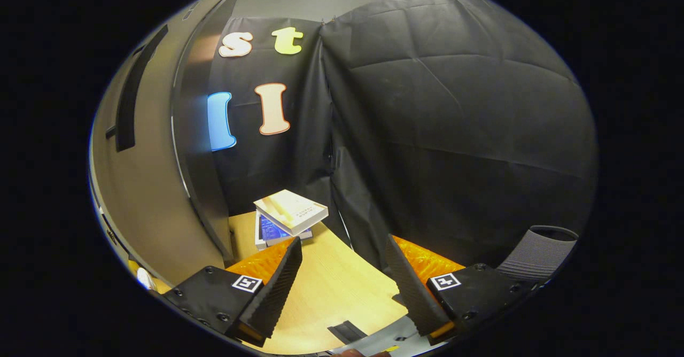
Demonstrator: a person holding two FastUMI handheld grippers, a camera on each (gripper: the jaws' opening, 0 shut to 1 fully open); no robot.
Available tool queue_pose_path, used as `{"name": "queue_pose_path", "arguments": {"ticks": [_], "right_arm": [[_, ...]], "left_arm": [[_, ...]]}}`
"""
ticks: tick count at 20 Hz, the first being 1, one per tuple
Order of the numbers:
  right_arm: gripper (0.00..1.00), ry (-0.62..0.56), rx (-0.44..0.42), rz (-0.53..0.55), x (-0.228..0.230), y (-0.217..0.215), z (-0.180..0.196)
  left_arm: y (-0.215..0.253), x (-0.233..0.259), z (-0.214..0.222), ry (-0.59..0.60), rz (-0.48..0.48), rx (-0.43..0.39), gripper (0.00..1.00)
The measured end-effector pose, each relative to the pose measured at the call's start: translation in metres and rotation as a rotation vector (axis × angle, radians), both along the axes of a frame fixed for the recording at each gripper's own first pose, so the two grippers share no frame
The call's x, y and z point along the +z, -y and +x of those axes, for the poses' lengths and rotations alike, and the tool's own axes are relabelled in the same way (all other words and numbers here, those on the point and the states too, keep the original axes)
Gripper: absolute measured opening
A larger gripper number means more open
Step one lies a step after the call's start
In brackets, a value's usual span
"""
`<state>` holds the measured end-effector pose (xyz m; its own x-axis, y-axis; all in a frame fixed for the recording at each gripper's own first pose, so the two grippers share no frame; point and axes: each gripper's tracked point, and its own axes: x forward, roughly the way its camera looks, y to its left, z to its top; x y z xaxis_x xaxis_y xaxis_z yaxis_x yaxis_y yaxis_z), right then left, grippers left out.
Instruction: Grab one shoe with the right hand and put it into the shoe cabinet, grab the other shoe with the left hand and put it into the shoe cabinet; then close the right door with the right hand and the left door with the left hand.
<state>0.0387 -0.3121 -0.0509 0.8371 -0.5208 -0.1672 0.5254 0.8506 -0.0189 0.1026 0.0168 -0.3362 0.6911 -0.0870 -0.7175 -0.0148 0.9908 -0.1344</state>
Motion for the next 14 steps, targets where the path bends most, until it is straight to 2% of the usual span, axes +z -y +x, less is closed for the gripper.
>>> {"name": "queue_pose_path", "arguments": {"ticks": [9, 14], "right_arm": [[0.98, 0.057, 0.025, -0.009, 0.020, 0.023, 0.045], [0.98, 0.070, 0.030, -0.020, 0.024, 0.028, 0.052]], "left_arm": [[0.000, 0.001, 0.002, 0.265, -0.003, -0.016, 0.01], [0.000, 0.001, 0.004, 0.404, 0.016, -0.012, 0.01]]}}
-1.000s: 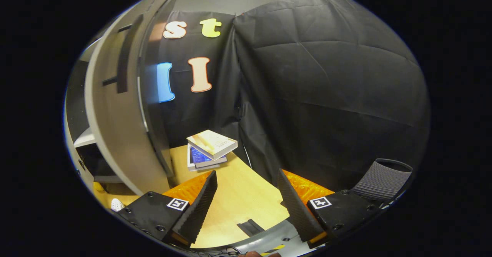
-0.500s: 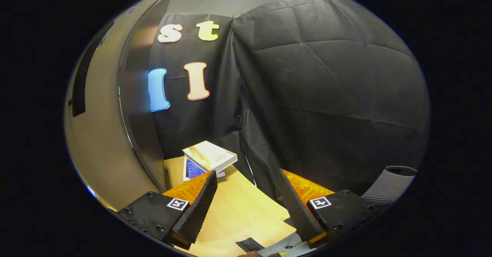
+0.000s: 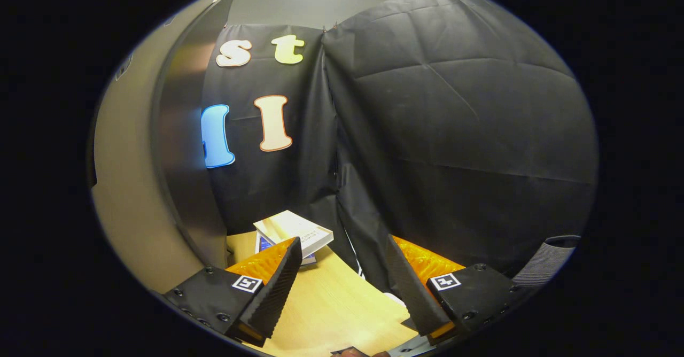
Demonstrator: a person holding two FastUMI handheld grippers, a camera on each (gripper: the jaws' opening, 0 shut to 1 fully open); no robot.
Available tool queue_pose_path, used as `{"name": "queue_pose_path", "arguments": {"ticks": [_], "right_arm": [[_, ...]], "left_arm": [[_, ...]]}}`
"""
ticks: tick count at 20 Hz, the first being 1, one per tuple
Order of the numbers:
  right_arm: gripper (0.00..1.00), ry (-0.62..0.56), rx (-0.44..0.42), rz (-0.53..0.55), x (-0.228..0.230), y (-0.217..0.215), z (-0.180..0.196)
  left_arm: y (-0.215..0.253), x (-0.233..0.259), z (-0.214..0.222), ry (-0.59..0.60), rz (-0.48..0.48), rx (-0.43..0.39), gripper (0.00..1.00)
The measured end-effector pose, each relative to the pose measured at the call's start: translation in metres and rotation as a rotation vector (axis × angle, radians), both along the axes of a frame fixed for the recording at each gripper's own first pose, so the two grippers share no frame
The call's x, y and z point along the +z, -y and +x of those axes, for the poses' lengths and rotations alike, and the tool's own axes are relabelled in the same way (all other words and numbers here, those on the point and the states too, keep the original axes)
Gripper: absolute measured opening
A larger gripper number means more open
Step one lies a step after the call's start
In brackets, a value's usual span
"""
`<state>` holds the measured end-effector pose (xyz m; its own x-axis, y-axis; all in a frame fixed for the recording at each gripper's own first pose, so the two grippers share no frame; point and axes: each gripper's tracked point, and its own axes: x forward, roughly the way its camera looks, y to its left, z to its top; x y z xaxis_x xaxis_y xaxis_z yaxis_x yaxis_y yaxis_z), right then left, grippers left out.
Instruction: Grab one shoe with the right hand and put it into the shoe cabinet, grab the other shoe with the left hand and put it into the shoe cabinet; then close the right door with the right hand and the left door with the left hand.
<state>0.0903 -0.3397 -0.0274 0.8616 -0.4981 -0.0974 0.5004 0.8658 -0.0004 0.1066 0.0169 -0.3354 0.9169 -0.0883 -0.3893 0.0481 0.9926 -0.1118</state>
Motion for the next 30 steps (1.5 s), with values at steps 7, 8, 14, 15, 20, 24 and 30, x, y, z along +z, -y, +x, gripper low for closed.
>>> {"name": "queue_pose_path", "arguments": {"ticks": [7, 8, 14, 15, 20, 24, 30], "right_arm": [[0.98, 0.001, -0.002, -0.003, 0.001, 0.012, 0.001], [0.98, -0.003, -0.001, 0.006, -0.001, 0.013, 0.001], [0.98, 0.001, -0.013, -0.009, 0.008, 0.024, 0.000], [0.98, -0.001, -0.019, -0.014, 0.009, 0.027, 0.000], [0.98, 0.003, -0.045, -0.019, 0.011, 0.037, -0.001], [0.98, -0.009, -0.052, -0.016, 0.006, 0.040, 0.005], [0.98, -0.021, -0.028, -0.032, 0.006, 0.032, 0.015]], "left_arm": [[-0.001, 0.007, -0.001, 0.097, 0.040, 0.024, 0.01], [-0.001, 0.007, -0.001, 0.101, 0.037, 0.028, 0.01], [-0.002, 0.009, -0.002, 0.078, 0.019, 0.037, 0.01], [-0.002, 0.009, -0.002, 0.075, 0.034, 0.034, 0.01], [-0.003, 0.004, -0.001, 0.024, 0.054, 0.032, 0.01], [-0.001, -0.004, -0.002, -0.020, 0.058, 0.035, 0.01], [-0.007, -0.020, 0.002, -0.060, 0.090, 0.049, 0.00]]}}
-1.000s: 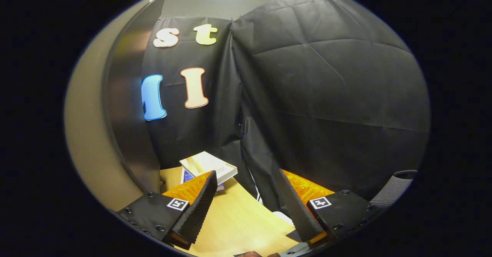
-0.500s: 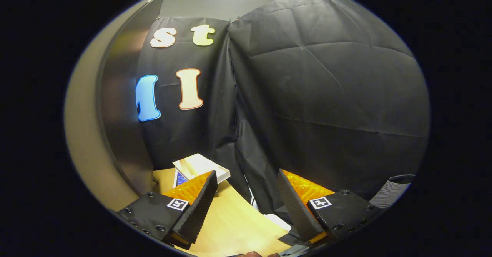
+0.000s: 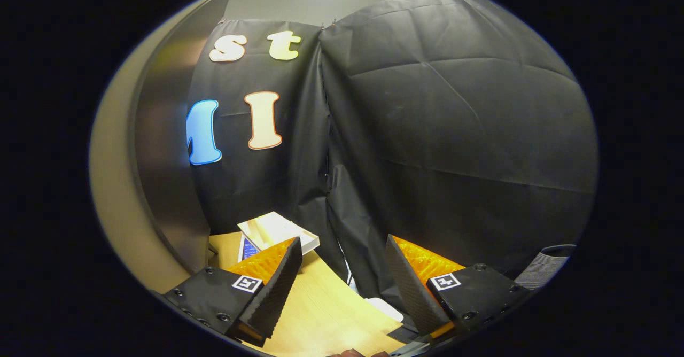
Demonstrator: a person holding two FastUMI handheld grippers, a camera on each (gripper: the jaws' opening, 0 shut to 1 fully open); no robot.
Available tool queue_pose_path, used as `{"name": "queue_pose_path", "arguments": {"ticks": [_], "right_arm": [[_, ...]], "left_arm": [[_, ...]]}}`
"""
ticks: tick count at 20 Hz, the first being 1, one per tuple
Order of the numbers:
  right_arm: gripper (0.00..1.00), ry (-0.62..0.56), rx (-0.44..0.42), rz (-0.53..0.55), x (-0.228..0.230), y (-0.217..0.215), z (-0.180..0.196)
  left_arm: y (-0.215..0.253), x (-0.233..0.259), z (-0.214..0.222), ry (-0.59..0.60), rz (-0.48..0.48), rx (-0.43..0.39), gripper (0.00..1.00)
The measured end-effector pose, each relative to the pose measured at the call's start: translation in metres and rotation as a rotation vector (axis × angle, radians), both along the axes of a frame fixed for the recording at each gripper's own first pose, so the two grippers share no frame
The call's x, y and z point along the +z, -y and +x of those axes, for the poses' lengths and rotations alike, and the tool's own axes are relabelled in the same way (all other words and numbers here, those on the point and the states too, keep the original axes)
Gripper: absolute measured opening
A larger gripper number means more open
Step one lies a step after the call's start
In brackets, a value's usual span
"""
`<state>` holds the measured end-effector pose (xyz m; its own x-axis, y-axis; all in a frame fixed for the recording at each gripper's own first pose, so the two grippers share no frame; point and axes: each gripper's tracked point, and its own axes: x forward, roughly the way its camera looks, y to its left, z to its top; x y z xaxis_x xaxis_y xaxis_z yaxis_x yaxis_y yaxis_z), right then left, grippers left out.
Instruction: Grab one shoe with the right hand and put it into the shoe cabinet, grab the other shoe with the left hand and put it into the shoe cabinet; then close the right door with the right hand and the left door with the left hand.
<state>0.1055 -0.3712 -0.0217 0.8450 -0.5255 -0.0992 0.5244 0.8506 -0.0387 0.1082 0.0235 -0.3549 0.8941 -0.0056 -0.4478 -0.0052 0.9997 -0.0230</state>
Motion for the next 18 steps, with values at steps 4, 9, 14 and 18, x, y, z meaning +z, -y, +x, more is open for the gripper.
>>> {"name": "queue_pose_path", "arguments": {"ticks": [4, 9, 14, 18], "right_arm": [[0.98, 0.006, 0.010, 0.002, 0.003, -0.008, 0.000], [0.92, 0.029, 0.009, -0.021, 0.018, -0.015, -0.011], [0.92, 0.076, 0.018, -0.028, 0.045, -0.030, -0.027], [0.98, 0.105, 0.055, -0.056, 0.074, -0.052, -0.040]], "left_arm": [[-0.003, 0.008, 0.001, 0.046, 0.039, -0.001, 0.10], [-0.007, 0.041, -0.025, 0.134, 0.160, 0.006, 0.83], [0.003, 0.082, -0.095, 0.245, 0.144, -0.001, 0.98], [0.004, 0.127, -0.160, 0.341, 0.144, -0.015, 0.98]]}}
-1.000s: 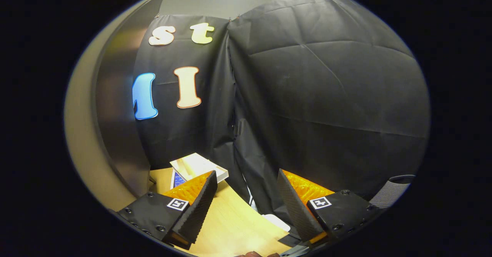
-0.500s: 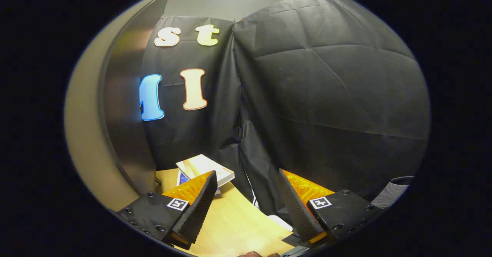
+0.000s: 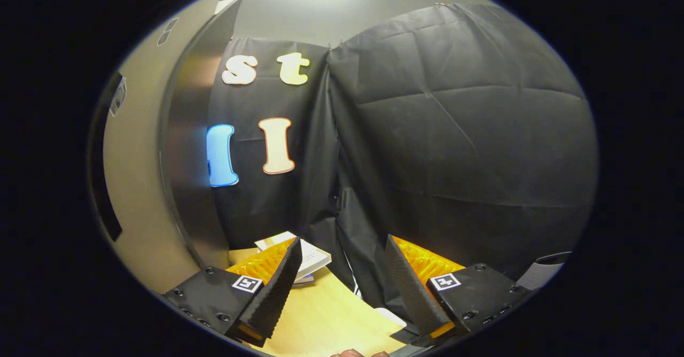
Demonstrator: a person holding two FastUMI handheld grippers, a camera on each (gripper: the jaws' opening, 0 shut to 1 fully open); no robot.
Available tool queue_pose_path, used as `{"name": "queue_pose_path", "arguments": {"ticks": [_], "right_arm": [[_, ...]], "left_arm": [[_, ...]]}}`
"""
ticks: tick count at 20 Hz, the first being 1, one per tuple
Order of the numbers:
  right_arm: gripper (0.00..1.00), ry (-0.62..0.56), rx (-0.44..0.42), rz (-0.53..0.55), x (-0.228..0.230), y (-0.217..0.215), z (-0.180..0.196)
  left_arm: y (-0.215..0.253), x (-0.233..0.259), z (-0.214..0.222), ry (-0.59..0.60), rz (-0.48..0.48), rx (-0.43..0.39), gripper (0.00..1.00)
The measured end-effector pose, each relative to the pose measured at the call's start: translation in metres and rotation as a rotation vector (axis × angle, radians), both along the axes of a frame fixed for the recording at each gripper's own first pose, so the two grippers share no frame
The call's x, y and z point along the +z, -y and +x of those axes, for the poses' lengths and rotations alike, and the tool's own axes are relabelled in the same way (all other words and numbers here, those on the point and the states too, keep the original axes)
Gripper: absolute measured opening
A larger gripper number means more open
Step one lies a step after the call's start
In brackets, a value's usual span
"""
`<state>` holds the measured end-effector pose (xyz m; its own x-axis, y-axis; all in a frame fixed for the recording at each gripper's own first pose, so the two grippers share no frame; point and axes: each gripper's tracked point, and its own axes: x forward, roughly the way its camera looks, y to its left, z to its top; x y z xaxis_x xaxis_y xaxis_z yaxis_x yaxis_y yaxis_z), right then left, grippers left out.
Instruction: Grab one shoe with the right hand and put it into the shoe cabinet, grab the other shoe with the left hand and put it into the shoe cabinet; then close the right door with the right hand and the left door with the left hand.
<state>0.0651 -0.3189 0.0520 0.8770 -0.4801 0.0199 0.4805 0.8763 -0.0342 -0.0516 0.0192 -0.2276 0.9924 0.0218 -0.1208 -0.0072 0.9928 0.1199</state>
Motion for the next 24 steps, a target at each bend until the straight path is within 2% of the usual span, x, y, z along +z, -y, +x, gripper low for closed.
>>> {"name": "queue_pose_path", "arguments": {"ticks": [3, 4, 5, 6, 7, 10, 11, 12, 13, 16, 17, 18, 21, 22, 24], "right_arm": [[0.98, 0.022, 0.035, -0.022, 0.022, -0.019, -0.008], [0.92, 0.028, 0.050, -0.026, 0.029, -0.025, -0.011], [0.92, 0.033, 0.066, -0.027, 0.035, -0.032, -0.013], [0.98, 0.040, 0.084, -0.022, 0.041, -0.038, -0.016], [0.93, 0.053, 0.100, -0.005, 0.046, -0.044, -0.017], [0.93, 0.089, 0.143, 0.062, 0.059, -0.055, -0.021], [0.98, 0.103, 0.146, 0.064, 0.064, -0.058, -0.024], [0.98, 0.114, 0.148, 0.057, 0.069, -0.059, -0.028], [0.92, 0.119, 0.152, 0.051, 0.072, -0.062, -0.029], [0.92, 0.125, 0.179, 0.054, 0.075, -0.075, -0.035], [0.98, 0.127, 0.189, 0.052, 0.076, -0.079, -0.038], [0.92, 0.129, 0.202, 0.047, 0.076, -0.083, -0.040], [0.92, 0.119, 0.246, 0.010, 0.076, -0.096, -0.042], [0.98, 0.109, 0.258, 0.002, 0.073, -0.101, -0.041], [0.98, 0.088, 0.301, -0.005, 0.069, -0.118, -0.040]], "left_arm": [[0.001, 0.024, -0.049, 0.063, -0.012, -0.013, 0.98], [0.001, 0.027, -0.063, 0.078, -0.012, -0.019, 0.98], [0.000, 0.029, -0.076, 0.091, -0.007, -0.020, 0.97], [-0.002, 0.030, -0.088, 0.100, 0.002, -0.018, 0.97], [-0.003, 0.029, -0.101, 0.106, 0.009, -0.011, 0.97], [-0.009, 0.024, -0.146, 0.107, 0.023, 0.013, 0.98], [-0.012, 0.017, -0.159, 0.110, 0.023, 0.019, 0.97], [-0.015, 0.009, -0.171, 0.107, 0.016, 0.020, 0.97], [-0.017, 0.002, -0.183, 0.101, 0.005, 0.020, 0.97], [-0.027, -0.018, -0.216, 0.072, -0.033, 0.028, 0.96], [-0.031, -0.025, -0.228, 0.068, -0.047, 0.034, 0.96], [-0.036, -0.030, -0.239, 0.065, -0.057, 0.042, 0.98], [-0.051, -0.048, -0.265, 0.048, -0.083, 0.069, 0.98], [-0.054, -0.056, -0.273, 0.035, -0.093, 0.076, 0.97], [-0.061, -0.065, -0.287, 0.021, -0.109, 0.102, 0.98]]}}
